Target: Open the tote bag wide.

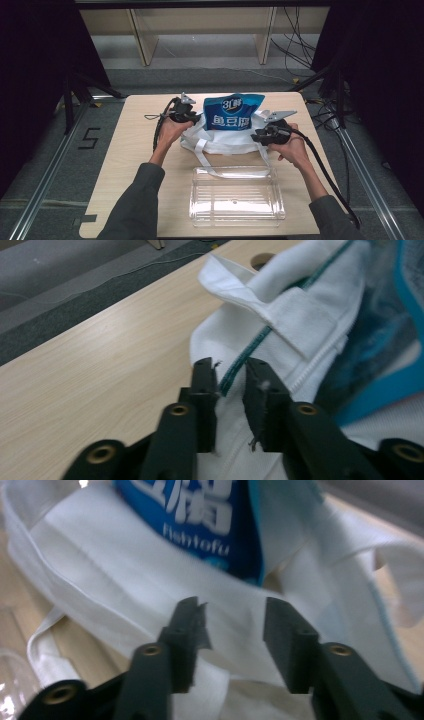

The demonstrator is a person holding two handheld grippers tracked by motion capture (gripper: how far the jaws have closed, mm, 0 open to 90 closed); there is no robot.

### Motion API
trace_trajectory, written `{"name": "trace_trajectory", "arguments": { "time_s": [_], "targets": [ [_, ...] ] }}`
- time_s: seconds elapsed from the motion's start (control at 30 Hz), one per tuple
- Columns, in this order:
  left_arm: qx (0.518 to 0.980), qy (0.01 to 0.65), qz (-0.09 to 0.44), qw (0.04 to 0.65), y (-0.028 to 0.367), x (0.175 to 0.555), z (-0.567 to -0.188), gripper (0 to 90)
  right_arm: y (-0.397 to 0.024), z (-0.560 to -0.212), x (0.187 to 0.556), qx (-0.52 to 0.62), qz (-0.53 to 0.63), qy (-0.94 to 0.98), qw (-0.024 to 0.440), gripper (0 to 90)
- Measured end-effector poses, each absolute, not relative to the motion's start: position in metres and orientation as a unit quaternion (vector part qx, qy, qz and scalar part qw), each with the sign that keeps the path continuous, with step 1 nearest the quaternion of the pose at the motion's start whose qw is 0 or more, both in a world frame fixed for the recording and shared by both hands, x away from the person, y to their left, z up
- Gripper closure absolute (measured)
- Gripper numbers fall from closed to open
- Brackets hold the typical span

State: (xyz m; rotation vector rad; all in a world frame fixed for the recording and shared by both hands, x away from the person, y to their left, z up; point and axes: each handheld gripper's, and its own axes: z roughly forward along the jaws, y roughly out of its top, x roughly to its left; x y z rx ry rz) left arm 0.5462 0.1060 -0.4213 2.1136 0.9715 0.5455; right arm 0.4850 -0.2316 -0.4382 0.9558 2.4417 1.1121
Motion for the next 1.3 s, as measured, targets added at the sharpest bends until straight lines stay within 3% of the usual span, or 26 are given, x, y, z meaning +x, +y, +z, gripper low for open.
{"name": "trace_trajectory", "arguments": {
  "time_s": [0.17,0.67,0.73,0.77,0.8,0.9,1.0,1.17,1.3],
  "targets": [
    [0.811,0.408,0.200,0.368,0.106,0.565,-0.435,85.1,-0.236,-0.461,0.491,0.319,0.320,0.883,0.122,89.2],
    [0.811,0.425,0.185,0.356,0.099,0.566,-0.462,87.0,-0.260,-0.490,0.497,0.343,0.278,0.894,0.079,90.0],
    [0.810,0.424,0.194,0.356,0.100,0.562,-0.454,84.3,-0.261,-0.482,0.496,0.350,0.299,0.883,0.087,89.0],
    [0.802,0.428,0.198,0.366,0.104,0.555,-0.444,77.0,-0.267,-0.469,0.496,0.348,0.337,0.868,0.108,82.4],
    [0.802,0.428,0.198,0.366,0.104,0.555,-0.444,74.0,-0.267,-0.469,0.496,0.348,0.337,0.868,0.108,82.4],
    [0.791,0.420,0.202,0.397,0.110,0.538,-0.421,69.0,-0.273,-0.427,0.491,0.348,0.377,0.848,0.132,71.3],
    [0.795,0.407,0.186,0.409,0.107,0.517,-0.409,68.7,-0.273,-0.415,0.492,0.354,0.383,0.840,0.150,69.9],
    [0.817,0.394,0.126,0.402,0.103,0.492,-0.422,61.3,-0.275,-0.417,0.506,0.380,0.356,0.840,0.157,66.6],
    [0.806,0.410,0.092,0.417,0.107,0.486,-0.431,53.1,-0.269,-0.430,0.512,0.387,0.355,0.836,0.159,65.1]
  ]
}}
